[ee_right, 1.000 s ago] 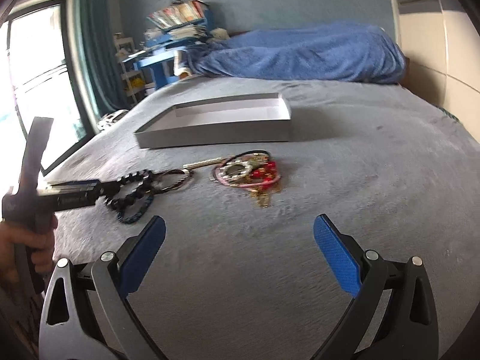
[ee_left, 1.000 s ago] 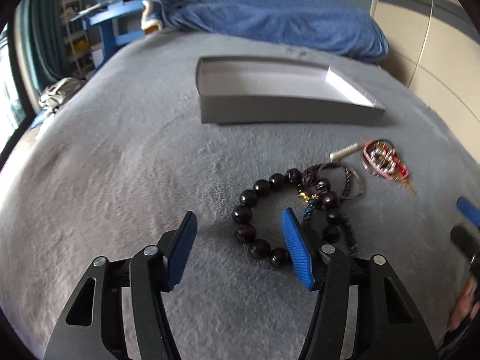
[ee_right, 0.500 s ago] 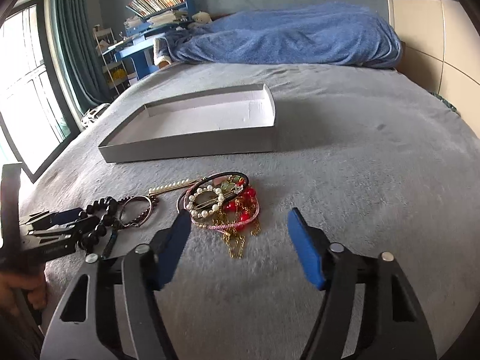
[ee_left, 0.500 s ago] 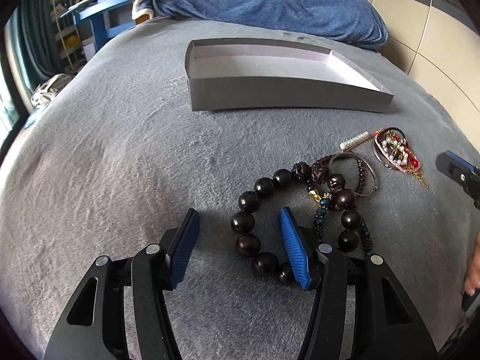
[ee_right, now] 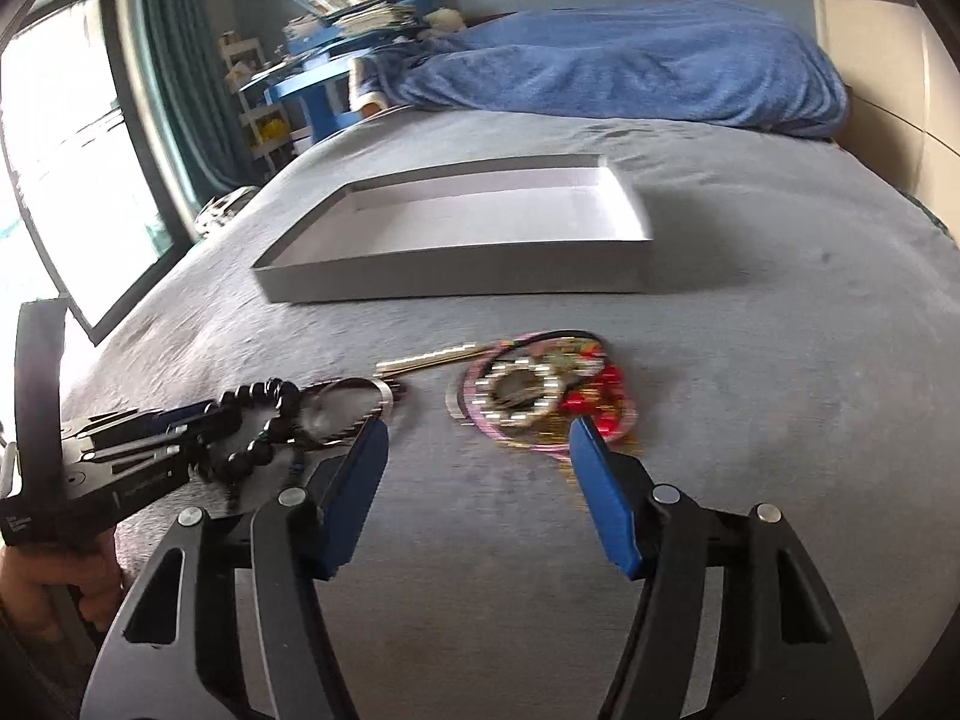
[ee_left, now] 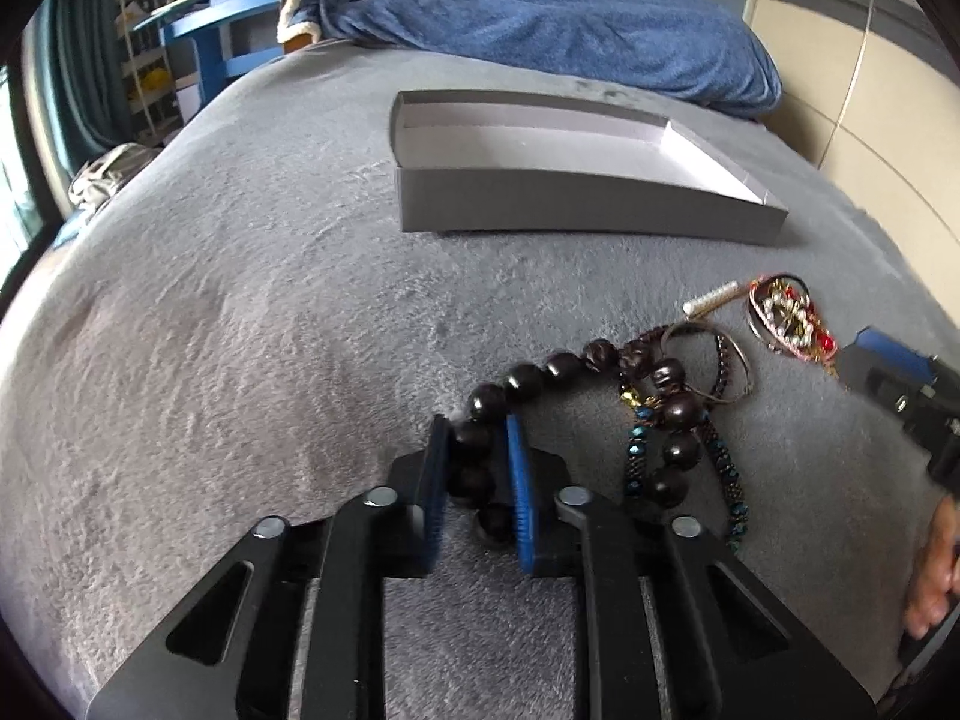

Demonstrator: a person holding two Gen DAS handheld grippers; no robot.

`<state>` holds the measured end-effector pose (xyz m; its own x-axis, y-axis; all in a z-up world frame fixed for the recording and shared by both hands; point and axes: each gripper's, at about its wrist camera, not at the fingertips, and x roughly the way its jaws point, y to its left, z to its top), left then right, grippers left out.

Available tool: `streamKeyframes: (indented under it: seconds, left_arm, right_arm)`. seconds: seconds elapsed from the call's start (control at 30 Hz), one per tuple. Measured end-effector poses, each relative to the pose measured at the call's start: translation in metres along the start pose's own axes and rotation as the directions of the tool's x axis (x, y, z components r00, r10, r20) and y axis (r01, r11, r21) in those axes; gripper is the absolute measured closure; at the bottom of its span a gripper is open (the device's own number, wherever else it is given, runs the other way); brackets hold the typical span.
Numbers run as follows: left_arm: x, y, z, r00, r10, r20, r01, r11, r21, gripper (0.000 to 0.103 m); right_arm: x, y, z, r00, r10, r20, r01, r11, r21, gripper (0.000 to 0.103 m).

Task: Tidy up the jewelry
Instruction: 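Lift the black bead bracelet with the left tool while the right tool grasps the silver bangle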

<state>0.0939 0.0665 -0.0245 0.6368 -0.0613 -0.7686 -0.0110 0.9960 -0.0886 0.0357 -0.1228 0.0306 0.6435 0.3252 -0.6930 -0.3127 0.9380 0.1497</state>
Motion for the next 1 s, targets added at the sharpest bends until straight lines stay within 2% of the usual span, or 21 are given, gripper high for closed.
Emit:
streamKeyframes:
  seconds: [0.1,0.3,0.5,0.6,0.7,0.8,1.0]
  left_arm:
    - [-0.007,0.008,-0.003,1.0,-0.006,0.027,0.007,0.999,-0.041,0.088]
    - [-0.018,0.044,-0.013,0.998,0.016,0.067,0.0,0.973,-0.229,0.088]
    - [-0.015,0.036,-0.008,0.998,0.041,0.047,-0.031,0.979,-0.199,0.088]
    - [-0.013,0.038,-0.009,0.999,0.03,0.035,-0.022,0.977,-0.21,0.088]
    - [-0.013,0.038,-0.011,0.999,0.033,0.033,-0.025,0.978,-0.208,0.088]
    - [-0.013,0.038,-0.011,0.999,0.034,0.033,-0.026,0.979,-0.204,0.088]
    - [-0.018,0.037,-0.012,0.998,-0.017,0.065,0.029,0.982,-0.188,0.088]
  right_arm:
    - [0.01,0.017,0.002,1.0,0.019,-0.02,-0.02,0.999,-0.037,0.04]
    - [0.029,0.037,0.007,0.998,0.037,-0.058,-0.041,0.996,-0.077,0.04]
    - [0.05,0.051,0.012,0.994,0.036,-0.104,-0.048,0.993,-0.112,0.04]
    - [0.058,0.054,0.011,0.991,0.033,-0.128,-0.049,0.991,-0.127,0.04]
    - [0.064,0.055,0.011,0.989,0.025,-0.145,-0.044,0.99,-0.131,0.044]
    - [0.063,0.052,0.01,0.989,0.036,-0.143,-0.054,0.991,-0.123,0.055]
    - [0.051,0.047,0.011,0.993,0.07,-0.093,-0.079,0.992,-0.095,0.055]
